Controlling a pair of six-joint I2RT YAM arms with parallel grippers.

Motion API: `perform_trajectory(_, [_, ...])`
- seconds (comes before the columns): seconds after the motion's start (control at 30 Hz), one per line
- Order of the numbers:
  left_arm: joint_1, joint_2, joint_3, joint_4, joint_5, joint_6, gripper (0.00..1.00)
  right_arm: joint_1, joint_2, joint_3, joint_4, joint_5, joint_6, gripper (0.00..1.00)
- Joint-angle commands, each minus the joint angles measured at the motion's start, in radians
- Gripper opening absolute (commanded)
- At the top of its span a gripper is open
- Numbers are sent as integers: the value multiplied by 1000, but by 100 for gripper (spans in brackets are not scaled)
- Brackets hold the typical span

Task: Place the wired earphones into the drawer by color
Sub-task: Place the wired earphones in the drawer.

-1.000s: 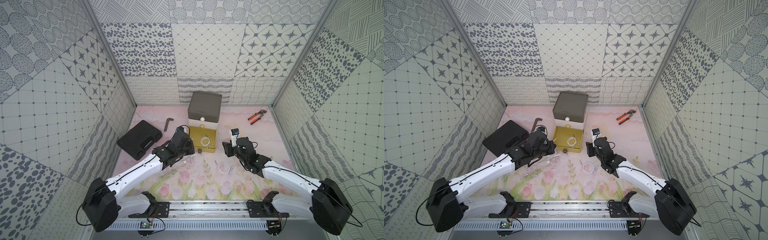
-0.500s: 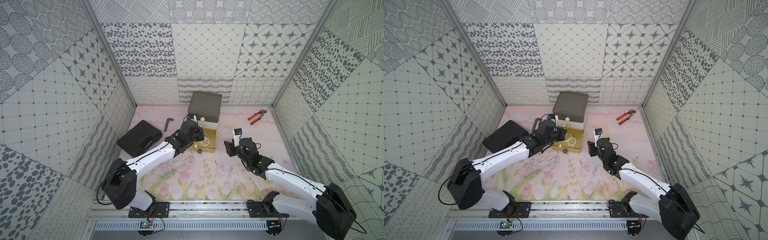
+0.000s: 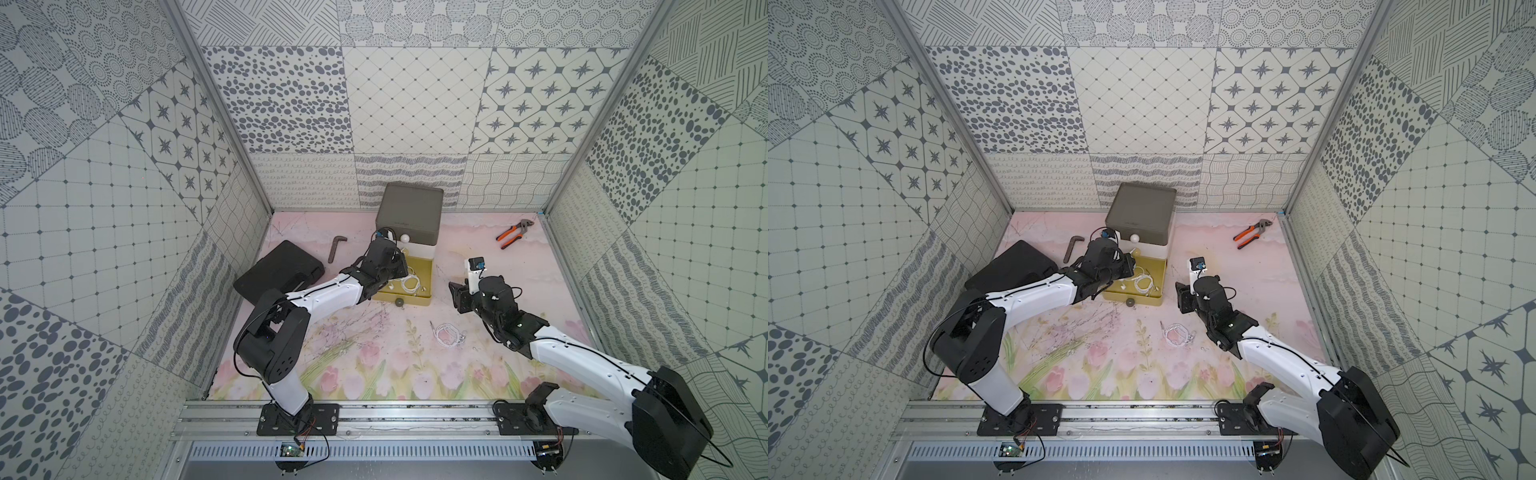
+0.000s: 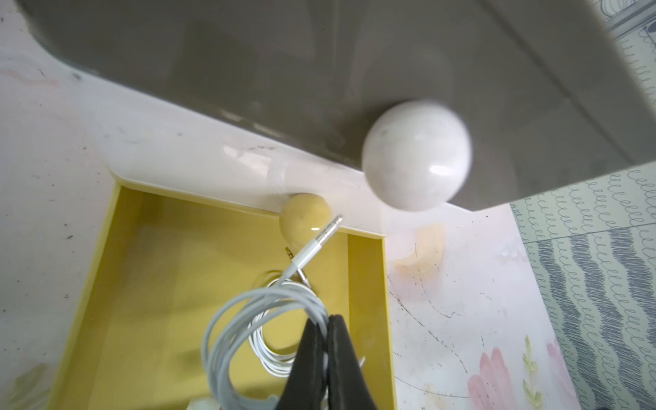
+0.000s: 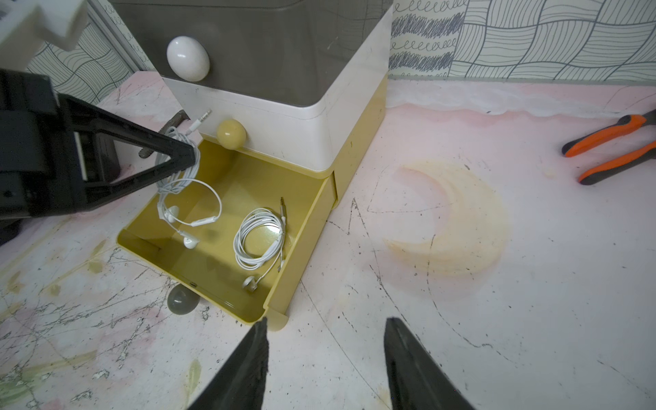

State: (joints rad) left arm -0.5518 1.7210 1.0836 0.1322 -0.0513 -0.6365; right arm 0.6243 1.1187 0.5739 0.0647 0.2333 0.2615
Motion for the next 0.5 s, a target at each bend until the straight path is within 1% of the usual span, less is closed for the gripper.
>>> perform_trajectory(0.0, [14,30,-33,111,51,-22,0,-8,1,-6,46,2,10,56])
perform_trajectory(0.2, [11,45,-81,130,37,-43,0,-8,0,-6,46,-3,12,55])
perform_trajectory(0.37, [14,46,-88,120,30,-40,0,-10,-8,-8,43,-1,13,56])
perform_trajectory(0.4, [14,44,-90,120,31,-39,3,-10,-8,-8,42,-4,12,56])
perform_trajectory(0.43, [14,41,-90,116,31,-41,11,-10,-8,-6,41,-8,12,56])
perform_trajectory(0.47, [14,36,-92,111,31,-42,22,-10,-6,-5,40,-13,12,56])
